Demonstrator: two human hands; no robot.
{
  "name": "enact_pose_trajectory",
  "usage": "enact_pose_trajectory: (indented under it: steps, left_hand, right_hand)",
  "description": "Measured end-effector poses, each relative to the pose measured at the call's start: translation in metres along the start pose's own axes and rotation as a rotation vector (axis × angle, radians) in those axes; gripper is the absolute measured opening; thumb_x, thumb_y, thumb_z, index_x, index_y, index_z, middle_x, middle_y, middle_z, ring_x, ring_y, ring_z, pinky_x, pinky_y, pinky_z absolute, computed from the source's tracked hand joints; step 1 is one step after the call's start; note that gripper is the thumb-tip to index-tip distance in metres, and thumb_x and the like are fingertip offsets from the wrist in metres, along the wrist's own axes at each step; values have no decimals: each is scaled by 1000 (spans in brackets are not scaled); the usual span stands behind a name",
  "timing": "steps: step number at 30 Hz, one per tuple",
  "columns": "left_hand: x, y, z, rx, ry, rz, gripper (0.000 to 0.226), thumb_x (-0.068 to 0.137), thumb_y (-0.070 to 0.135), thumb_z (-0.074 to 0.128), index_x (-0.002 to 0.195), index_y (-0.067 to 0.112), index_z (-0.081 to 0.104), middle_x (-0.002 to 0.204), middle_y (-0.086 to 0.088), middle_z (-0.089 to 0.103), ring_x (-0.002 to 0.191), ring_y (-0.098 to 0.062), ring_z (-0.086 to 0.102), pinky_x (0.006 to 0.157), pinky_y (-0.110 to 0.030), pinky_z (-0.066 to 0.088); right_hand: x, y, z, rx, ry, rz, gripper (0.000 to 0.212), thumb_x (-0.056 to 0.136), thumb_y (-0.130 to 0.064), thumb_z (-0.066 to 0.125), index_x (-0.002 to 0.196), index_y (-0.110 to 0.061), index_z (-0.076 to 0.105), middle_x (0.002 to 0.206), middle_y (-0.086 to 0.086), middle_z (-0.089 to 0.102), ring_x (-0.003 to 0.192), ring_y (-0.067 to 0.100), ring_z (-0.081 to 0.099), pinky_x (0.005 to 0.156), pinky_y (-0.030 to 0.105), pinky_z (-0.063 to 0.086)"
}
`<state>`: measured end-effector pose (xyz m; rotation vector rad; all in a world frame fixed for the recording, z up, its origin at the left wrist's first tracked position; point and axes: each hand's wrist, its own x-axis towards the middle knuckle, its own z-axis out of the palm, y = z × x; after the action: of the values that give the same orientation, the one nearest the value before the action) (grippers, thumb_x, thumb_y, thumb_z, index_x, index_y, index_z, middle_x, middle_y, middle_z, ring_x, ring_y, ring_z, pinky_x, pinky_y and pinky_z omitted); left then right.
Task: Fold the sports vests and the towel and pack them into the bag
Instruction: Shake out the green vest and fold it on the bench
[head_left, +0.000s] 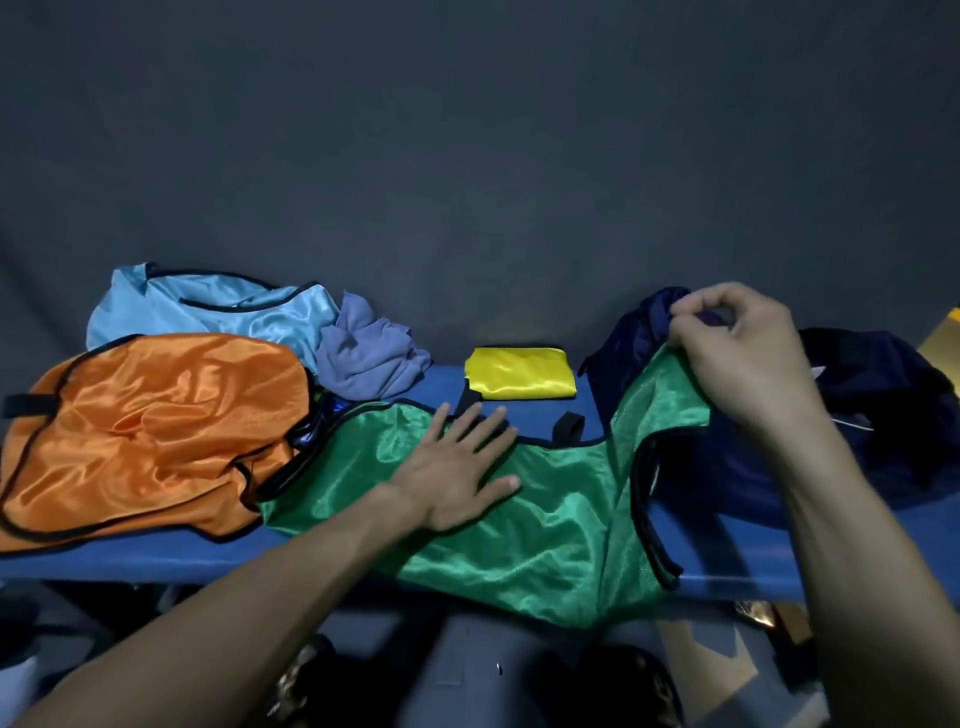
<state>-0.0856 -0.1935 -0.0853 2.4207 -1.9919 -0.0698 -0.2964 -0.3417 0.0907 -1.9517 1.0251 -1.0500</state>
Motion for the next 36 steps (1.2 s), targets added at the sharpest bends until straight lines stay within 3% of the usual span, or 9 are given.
enact_pose_trajectory:
  steps: [3,7,10,14,16,18,21,26,36]
  left_hand:
    - [-6,-20,3,-104,-13,17,73,100,71,12,162,35,1,168,11,-15,154,-14,-18,124,-45,-14]
    - [-7,-46,-4,-78,149,-76,73,99,64,6,159,29,27,167,7,22,154,-21,16,126,-43,6]
    - [-13,-68,4,-77,-72,-179,67,103,63,8,162,34,5,170,9,2,157,-19,-2,125,-48,-9]
    - [-9,-67,-4,-78,115,-148,70,98,69,3,161,40,7,169,13,-2,156,-16,-9,122,-56,-14]
    - [-10,-72,-1,-128,48,-137,66,100,69,9,161,43,8,168,15,-4,155,-17,-11,121,-60,-13]
    - [-15,-82,0,-163,62,-128,60,105,61,17,159,37,25,169,7,15,156,-23,10,123,-58,8]
    - [-20,-106,-16,-113,354,-195,39,104,37,42,137,20,55,139,-3,55,123,-32,55,95,-44,48]
    - [-29,-144,-23,13,158,-432,29,96,39,58,122,26,60,126,-2,59,120,-27,54,93,-41,42]
    - [-33,-169,-31,-154,297,-471,15,89,18,59,100,25,67,105,-10,72,96,-36,67,75,-37,52]
  right_hand:
    - [-2,-11,25,10,-76,-72,10,82,-17,65,90,-23,69,66,-7,65,57,8,55,65,29,45]
    - [-10,-24,57,-58,-174,-146,9,83,-15,62,89,-21,66,48,-6,53,41,5,43,52,26,37]
    - [-15,-32,78,-78,-227,-167,9,83,-15,61,89,-20,64,44,-5,49,39,8,42,50,26,33]
    - [-16,-33,98,-67,-242,-158,8,84,-15,60,89,-20,63,41,-8,48,39,8,43,51,27,32]
    - [-17,-35,105,-55,-239,-171,8,83,-15,60,89,-20,62,40,-10,48,40,8,45,52,27,33]
    - [-18,-39,111,-32,-253,-185,10,84,-13,59,90,-20,62,40,-9,47,40,8,44,53,26,34]
    - [-17,-48,122,-17,-265,-194,12,84,-12,58,91,-21,61,40,-8,47,40,9,45,55,26,39]
    - [-25,-65,161,-2,-413,-135,13,88,-8,56,99,-14,59,45,-1,60,35,16,60,38,18,41]
    - [-28,-54,209,-81,-527,-62,13,91,-11,56,103,-16,57,57,9,70,43,19,68,39,18,43]
